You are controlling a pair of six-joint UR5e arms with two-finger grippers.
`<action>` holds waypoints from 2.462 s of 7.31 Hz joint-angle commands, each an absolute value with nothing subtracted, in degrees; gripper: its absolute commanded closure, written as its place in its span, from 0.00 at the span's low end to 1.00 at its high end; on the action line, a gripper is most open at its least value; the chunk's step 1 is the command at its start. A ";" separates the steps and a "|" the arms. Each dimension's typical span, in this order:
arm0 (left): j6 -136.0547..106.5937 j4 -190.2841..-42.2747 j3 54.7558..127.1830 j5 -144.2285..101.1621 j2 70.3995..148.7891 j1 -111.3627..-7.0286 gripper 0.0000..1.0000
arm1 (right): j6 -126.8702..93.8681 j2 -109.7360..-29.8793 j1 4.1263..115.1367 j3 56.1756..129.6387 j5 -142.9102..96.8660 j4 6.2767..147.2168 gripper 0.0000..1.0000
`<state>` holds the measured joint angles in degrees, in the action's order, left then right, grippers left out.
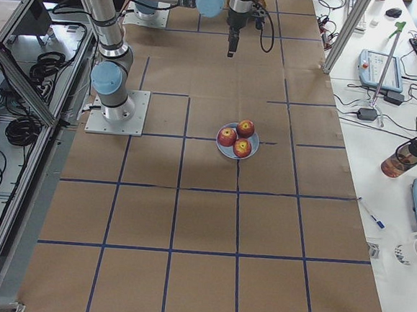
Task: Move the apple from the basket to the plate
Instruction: 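Lower the left gripper into the basket and grasp the yellow-red striped apple, then lift the striped apple out of the basket and carry it toward the table center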
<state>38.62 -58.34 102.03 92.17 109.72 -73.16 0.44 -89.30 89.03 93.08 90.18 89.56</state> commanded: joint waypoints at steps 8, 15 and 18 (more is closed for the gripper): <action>40.34 -54.84 102.75 92.28 115.84 -70.93 0.49 | 0.35 -89.30 89.03 93.08 90.18 89.56 0.00; 1.86 -58.89 98.46 91.93 109.06 -92.93 0.50 | 0.35 -89.30 89.03 93.08 90.18 89.56 0.00; -17.70 -60.21 92.13 90.45 116.78 -107.36 0.50 | 0.44 -89.30 89.03 93.08 90.18 89.56 0.00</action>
<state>-9.87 -60.22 94.51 91.34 113.19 -101.63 0.37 -89.30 89.03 93.08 90.17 89.56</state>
